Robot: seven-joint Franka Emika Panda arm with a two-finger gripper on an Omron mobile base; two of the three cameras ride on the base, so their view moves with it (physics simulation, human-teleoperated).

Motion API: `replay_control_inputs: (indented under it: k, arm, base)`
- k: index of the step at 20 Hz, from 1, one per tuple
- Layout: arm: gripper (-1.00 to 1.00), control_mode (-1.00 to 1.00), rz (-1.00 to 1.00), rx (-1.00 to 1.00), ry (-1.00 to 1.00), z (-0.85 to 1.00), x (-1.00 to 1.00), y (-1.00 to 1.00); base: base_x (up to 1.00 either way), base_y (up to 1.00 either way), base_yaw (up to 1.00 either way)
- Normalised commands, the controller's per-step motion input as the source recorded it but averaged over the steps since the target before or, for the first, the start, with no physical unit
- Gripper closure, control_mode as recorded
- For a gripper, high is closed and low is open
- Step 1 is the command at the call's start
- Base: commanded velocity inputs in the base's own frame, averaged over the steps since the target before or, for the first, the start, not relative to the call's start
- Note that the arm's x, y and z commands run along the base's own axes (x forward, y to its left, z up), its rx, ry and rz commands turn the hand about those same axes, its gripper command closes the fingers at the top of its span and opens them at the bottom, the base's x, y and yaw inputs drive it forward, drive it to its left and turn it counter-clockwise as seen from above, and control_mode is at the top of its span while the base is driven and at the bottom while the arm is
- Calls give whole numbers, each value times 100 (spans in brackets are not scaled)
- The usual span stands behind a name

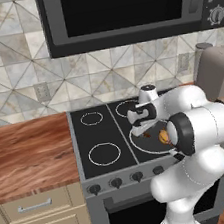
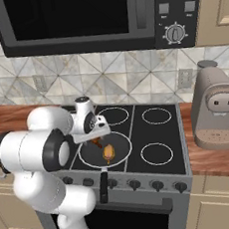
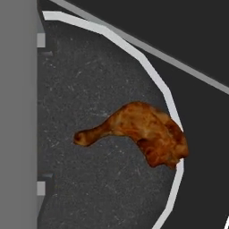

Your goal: Take the chicken drumsticks from the pan and place one on each plate on the dining counter.

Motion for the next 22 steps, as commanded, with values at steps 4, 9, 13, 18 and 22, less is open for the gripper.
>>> replay_control_inputs:
  k: [4,9,13,18,22]
  arm:
    - [-100,-100,0,0,0,-24,29,0]
    - [-100,-100,0,0,0,-22,27,0]
    - [-100,-100,0,0,0,-24,25,0]
    - [-100,-100,0,0,0,-22,22,0]
    - [-100,-100,0,0,0,-22,13,0]
  base:
    - [0,0,0]
    - [0,0,0]
    - [0,0,0]
    - [0,0,0]
    - [0,0,0]
